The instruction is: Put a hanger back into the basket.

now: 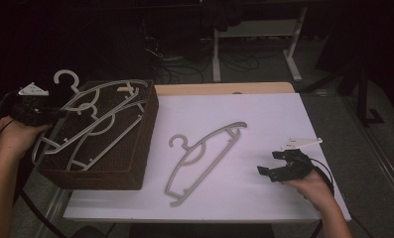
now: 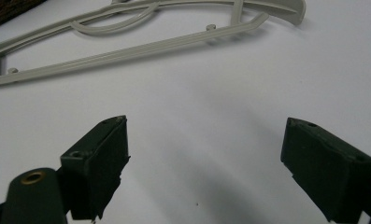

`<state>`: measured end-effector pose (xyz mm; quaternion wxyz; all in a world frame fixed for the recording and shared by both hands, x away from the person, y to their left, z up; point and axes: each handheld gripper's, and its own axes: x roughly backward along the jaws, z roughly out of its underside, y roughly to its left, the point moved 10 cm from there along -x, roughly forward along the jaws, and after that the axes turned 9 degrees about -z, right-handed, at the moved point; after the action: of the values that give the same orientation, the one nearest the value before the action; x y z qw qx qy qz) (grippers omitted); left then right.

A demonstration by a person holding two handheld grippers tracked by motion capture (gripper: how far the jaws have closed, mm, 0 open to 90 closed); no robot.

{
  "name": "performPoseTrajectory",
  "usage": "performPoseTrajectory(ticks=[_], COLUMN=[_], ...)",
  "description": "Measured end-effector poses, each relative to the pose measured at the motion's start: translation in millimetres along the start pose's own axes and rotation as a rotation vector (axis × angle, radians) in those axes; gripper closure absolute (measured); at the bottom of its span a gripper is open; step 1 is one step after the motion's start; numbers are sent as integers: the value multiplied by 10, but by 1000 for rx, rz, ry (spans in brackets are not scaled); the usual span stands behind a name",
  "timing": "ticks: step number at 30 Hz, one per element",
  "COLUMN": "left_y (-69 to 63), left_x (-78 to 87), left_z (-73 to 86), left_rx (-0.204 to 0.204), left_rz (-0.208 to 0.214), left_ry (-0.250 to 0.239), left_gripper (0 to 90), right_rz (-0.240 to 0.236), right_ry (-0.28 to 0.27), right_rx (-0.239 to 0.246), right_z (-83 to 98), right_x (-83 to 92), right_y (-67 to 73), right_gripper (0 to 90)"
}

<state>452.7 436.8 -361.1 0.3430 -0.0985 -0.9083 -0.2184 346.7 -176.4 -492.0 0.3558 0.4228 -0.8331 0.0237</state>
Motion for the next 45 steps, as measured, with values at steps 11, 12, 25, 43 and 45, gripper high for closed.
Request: performPoseTrajectory(ticks=[11, 12, 25, 43, 45], left_y=[-222, -235, -366, -853, -974], left_x=[-354, -369, -484, -101, -51], left_z=[111, 119, 325, -331, -436], left_rx=[-23, -22, 10, 121, 132], left_rz=[5, 8, 59, 288, 329], left_ry=[67, 70, 114, -123, -149], left_gripper=[816, 816, 625, 361, 336], right_rz=[-1, 0, 1, 2, 2], right_ry=[-1, -1, 1, 1, 1], right_rx=[-2, -1, 2, 3, 5], right_z=[3, 3, 4, 5, 5], right_x=[9, 10, 5, 14, 15], right_y=[2, 2, -1, 10, 10], right_gripper=[143, 143, 143, 144, 143])
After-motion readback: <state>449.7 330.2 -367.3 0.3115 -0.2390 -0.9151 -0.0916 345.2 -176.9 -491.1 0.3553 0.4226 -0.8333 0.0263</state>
